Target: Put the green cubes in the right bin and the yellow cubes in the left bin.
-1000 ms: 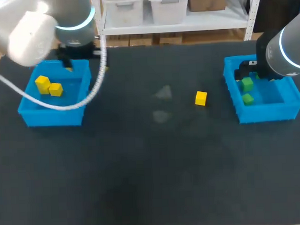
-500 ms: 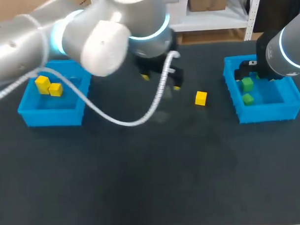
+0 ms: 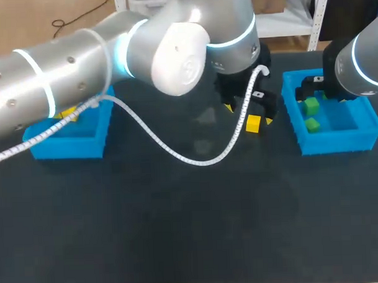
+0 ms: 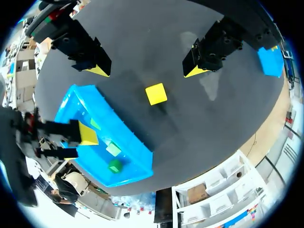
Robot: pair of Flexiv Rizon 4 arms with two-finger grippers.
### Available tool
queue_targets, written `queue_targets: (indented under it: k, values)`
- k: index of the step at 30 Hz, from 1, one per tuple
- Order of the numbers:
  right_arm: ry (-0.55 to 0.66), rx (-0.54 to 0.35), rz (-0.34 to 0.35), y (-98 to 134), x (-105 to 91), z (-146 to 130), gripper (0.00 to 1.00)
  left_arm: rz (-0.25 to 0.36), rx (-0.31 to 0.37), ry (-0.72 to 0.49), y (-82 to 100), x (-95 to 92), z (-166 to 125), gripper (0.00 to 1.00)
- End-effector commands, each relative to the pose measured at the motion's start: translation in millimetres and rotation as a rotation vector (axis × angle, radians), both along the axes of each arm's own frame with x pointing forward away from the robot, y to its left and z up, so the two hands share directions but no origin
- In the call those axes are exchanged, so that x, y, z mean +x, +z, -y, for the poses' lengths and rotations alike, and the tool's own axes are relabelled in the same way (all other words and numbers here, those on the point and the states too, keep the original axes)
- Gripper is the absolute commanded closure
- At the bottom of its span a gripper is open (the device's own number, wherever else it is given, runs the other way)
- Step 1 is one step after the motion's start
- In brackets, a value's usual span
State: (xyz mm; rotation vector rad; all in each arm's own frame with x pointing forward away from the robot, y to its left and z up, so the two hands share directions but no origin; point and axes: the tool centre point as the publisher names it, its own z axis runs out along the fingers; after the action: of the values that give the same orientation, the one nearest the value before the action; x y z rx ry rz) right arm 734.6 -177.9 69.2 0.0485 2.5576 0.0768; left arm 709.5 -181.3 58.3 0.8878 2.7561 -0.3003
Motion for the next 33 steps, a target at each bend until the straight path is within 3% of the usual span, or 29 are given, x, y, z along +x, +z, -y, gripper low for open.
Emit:
queue_targets:
  k: [1,13,20,21,23,24,33]
  values:
    - [-0.002,0.000,0.010,-0.8,-2.5,0.6,0.00,-0.049,0.028,0.014,-17.3,18.9,16.1,0.00]
    - [-0.002,0.000,0.010,-0.8,-2.5,0.6,0.00,-0.058,0.108,0.051,-56.0,37.0,24.6,0.00]
    - [-0.002,0.000,0.010,-0.8,-2.5,0.6,0.00,-0.052,0.143,0.065,-68.2,42.2,20.8,0.00]
    - [-0.002,0.000,0.010,-0.8,-2.5,0.6,0.00,-0.052,0.151,0.071,-69.7,42.3,19.6,0.49]
    - [-0.002,0.000,0.010,-0.8,-2.5,0.6,0.00,-0.033,0.159,0.082,-72.6,42.6,17.3,0.89]
    - [-0.002,0.000,0.010,-0.8,-2.5,0.6,0.00,-0.021,0.170,0.074,-73.4,42.1,15.6,1.00]
    - [-0.002,0.000,0.010,-0.8,-2.5,0.6,0.00,0.016,0.178,0.037,-64.4,39.5,-3.1,1.00]
